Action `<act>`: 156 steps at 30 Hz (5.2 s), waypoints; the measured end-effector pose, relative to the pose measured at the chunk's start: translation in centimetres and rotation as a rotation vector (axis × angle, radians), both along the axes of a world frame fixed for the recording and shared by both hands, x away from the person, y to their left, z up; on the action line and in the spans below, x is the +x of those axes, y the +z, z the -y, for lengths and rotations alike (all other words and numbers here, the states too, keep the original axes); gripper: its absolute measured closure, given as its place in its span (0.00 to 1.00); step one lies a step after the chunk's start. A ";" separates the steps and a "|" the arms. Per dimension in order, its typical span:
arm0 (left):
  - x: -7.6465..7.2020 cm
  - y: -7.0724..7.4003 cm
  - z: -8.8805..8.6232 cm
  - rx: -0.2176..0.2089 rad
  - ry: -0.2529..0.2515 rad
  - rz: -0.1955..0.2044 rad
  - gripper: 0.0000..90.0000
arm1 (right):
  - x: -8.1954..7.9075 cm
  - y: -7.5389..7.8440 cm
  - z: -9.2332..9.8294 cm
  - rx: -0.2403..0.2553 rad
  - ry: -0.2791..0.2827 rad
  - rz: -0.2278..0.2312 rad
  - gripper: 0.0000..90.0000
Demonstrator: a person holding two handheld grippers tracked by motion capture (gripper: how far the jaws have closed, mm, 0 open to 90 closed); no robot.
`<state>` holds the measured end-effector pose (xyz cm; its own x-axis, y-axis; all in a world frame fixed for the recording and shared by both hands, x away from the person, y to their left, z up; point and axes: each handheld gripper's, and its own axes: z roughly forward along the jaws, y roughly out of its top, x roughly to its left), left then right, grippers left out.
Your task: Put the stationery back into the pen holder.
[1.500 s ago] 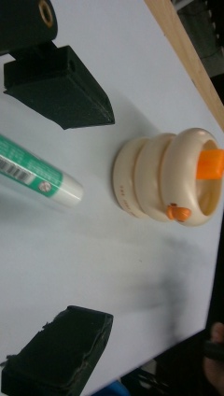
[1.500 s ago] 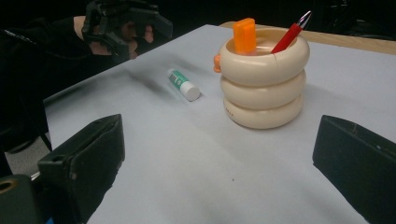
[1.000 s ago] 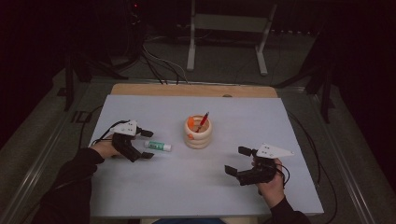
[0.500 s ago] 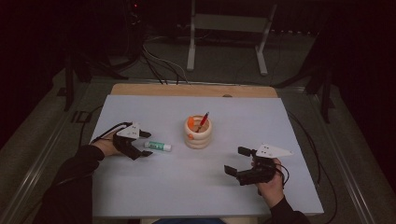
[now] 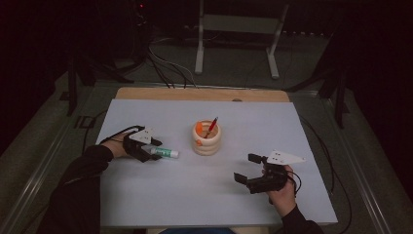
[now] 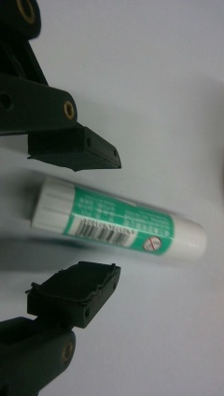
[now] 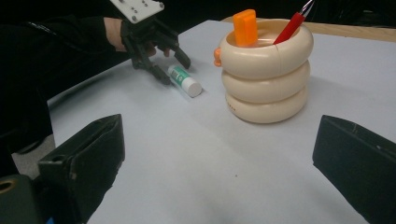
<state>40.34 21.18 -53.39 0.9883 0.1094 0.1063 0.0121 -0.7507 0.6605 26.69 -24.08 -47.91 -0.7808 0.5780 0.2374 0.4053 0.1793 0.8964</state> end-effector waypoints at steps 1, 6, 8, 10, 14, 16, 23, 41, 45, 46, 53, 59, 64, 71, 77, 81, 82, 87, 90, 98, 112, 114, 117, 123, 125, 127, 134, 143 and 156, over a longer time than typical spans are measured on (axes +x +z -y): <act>0.1 0.0 0.0 0.008 -0.003 0.009 0.51 | 0.0 0.0 0.0 0.000 0.000 0.000 0.03; 0.3 -0.1 0.2 0.022 -0.030 -0.004 0.58 | 0.0 -0.1 0.0 0.001 -0.001 -0.003 0.03; 0.4 0.0 0.3 0.030 -0.041 -0.009 0.61 | 0.0 -0.1 0.0 -0.002 0.000 -0.003 0.03; 0.4 0.0 0.4 0.038 -0.053 -0.017 0.64 | 0.0 -0.1 0.0 0.000 0.001 -0.006 0.03; 0.5 0.1 0.6 0.053 -0.072 -0.034 0.73 | 0.0 -0.1 -0.1 -0.004 0.001 -0.005 0.03; 0.5 0.2 0.6 0.054 -0.072 -0.039 0.74 | 0.0 0.0 0.0 -0.002 0.002 -0.005 0.03; 0.3 0.3 0.8 0.054 -0.059 -0.044 0.74 | 0.0 0.0 -0.1 -0.002 0.002 -0.007 0.03; -2.1 3.1 1.6 -0.117 -0.016 -0.044 0.74 | 0.0 0.1 0.1 0.005 -0.004 -0.003 0.03; -2.8 3.6 1.9 -0.138 -0.006 -0.067 0.74 | 0.0 0.2 0.0 0.006 -0.002 -0.003 0.03; -2.9 3.8 2.0 -0.147 0.003 -0.062 0.74 | 0.0 0.2 0.0 0.008 -0.001 -0.003 0.03; -4.0 4.8 2.6 -0.221 0.046 -0.097 0.74 | 0.0 0.2 0.0 0.013 0.000 -0.006 0.03; -5.2 5.0 3.2 -0.245 0.074 -0.129 0.74 | -0.1 0.3 -0.1 0.020 -0.001 -0.001 0.03; -5.9 5.0 3.7 -0.265 0.130 -0.160 0.74 | -0.1 0.4 -0.1 0.018 -0.006 0.002 0.03; -7.0 4.8 4.3 -0.284 0.170 -0.188 0.74 | 0.0 0.4 -0.2 0.018 -0.011 0.002 0.03; -8.3 4.9 4.8 -0.333 0.196 -0.185 0.74 | 0.1 0.3 -0.3 0.019 -0.021 -0.001 0.03; -9.3 5.2 5.3 -0.349 0.218 -0.160 0.74 | 0.1 0.1 -0.5 0.014 -0.031 -0.006 0.03; -9.5 5.2 5.4 -0.366 0.224 -0.155 0.74 | 0.2 0.1 -0.5 0.012 -0.038 -0.003 0.03; -10.5 5.3 6.0 -0.395 0.282 -0.136 0.74 | 0.3 0.2 -1.0 0.010 -0.063 0.012 0.03; -11.2 5.1 6.4 -0.405 0.300 -0.124 0.74 | 0.3 0.3 -1.4 0.013 -0.068 0.022 0.03; -12.1 4.6 7.2 -0.443 0.351 -0.126 0.74 | 0.8 1.4 -2.3 0.046 -0.070 0.019 0.03; -12.8 4.8 7.6 -0.499 0.398 -0.089 0.74 | 1.6 2.9 -4.9 0.117 -0.053 0.021 0.03; -12.9 4.7 7.7 -0.502 0.403 -0.077 0.74 | 1.7 2.9 -5.5 0.146 -0.063 0.007 0.03; -13.0 4.6 7.8 -0.506 0.407 -0.071 0.74 | 1.9 2.9 -6.3 0.195 -0.066 -0.029 0.03; -13.1 4.6 7.9 -0.520 0.407 -0.061 0.74 | 2.4 2.2 -7.9 0.264 -0.066 -0.113 0.10; -13.1 4.6 7.9 -0.526 0.412 -0.057 0.74 | 2.6 2.0 -8.2 0.287 -0.066 -0.157 0.16; -13.1 4.5 7.9 -0.530 0.408 -0.060 0.74 | 2.8 1.7 -8.6 0.306 -0.071 -0.189 0.17; -13.2 4.7 8.1 -0.548 0.402 -0.046 0.74 | 3.4 0.3 -9.5 0.363 -0.050 -0.339 0.28; -13.4 4.6 8.5 -0.553 0.386 -0.034 0.74 | 3.6 -0.3 -10.4 0.395 -0.030 -0.460 0.55; -13.2 4.1 8.7 -0.554 0.364 -0.057 0.74 | 3.4 0.1 -10.6 0.367 -0.013 -0.479 0.73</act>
